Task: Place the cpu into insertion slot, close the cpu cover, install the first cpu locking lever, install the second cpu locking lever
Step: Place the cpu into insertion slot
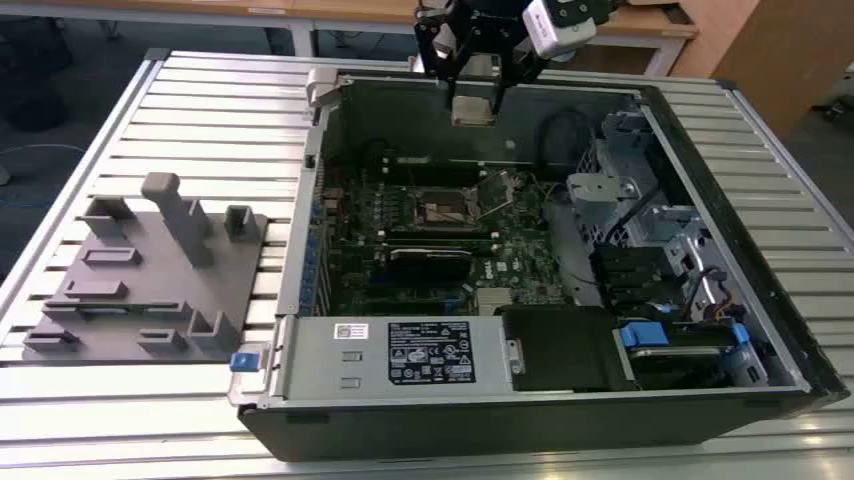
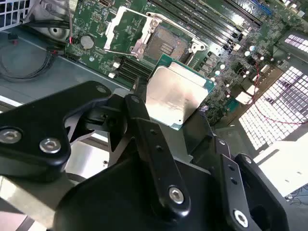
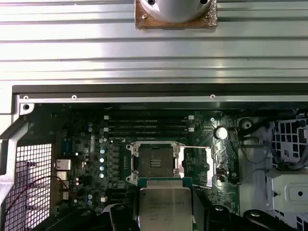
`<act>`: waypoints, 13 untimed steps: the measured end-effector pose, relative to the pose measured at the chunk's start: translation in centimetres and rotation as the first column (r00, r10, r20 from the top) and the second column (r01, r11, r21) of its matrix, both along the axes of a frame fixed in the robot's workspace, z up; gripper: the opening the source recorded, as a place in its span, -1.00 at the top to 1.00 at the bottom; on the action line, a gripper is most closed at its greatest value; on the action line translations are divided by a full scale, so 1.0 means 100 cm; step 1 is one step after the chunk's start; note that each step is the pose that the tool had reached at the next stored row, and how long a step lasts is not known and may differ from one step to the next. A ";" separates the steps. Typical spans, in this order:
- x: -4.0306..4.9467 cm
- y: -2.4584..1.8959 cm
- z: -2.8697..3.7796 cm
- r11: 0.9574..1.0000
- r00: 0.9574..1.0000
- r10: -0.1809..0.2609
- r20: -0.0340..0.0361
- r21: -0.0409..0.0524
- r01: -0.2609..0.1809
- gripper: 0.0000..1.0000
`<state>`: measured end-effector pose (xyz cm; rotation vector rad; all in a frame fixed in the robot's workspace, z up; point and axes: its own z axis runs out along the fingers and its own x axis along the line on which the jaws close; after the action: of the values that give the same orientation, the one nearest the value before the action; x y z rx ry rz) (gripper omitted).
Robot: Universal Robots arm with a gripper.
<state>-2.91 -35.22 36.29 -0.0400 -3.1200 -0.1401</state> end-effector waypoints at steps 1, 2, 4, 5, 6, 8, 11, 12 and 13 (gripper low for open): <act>0.0000 0.0000 0.0000 1.000 1.000 0.000 0.000 0.000 0.000 -0.08; 0.0000 0.0000 0.0000 1.000 1.000 0.000 0.000 0.000 0.000 -0.08; 0.0000 0.0000 0.0000 1.000 1.000 0.000 0.000 0.000 0.000 -0.08; 0.0000 0.0000 0.0000 1.000 1.000 0.000 0.000 0.000 0.000 -0.08; 0.0000 0.0000 0.0000 1.000 1.000 0.000 0.000 0.000 0.000 -0.08; 0.0000 0.0000 0.0000 1.000 1.000 0.000 0.000 0.000 0.000 -0.08; 0.0000 0.0000 -0.0012 1.000 1.000 0.000 0.000 0.000 0.000 -0.08; 0.0000 0.0000 -0.0018 1.000 1.000 0.000 0.000 0.000 0.000 -0.08; 0.0000 0.0000 -0.0024 1.000 1.000 0.000 0.000 0.000 0.000 -0.08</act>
<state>-2.91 -35.22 36.05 -0.0400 -3.1200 -0.1401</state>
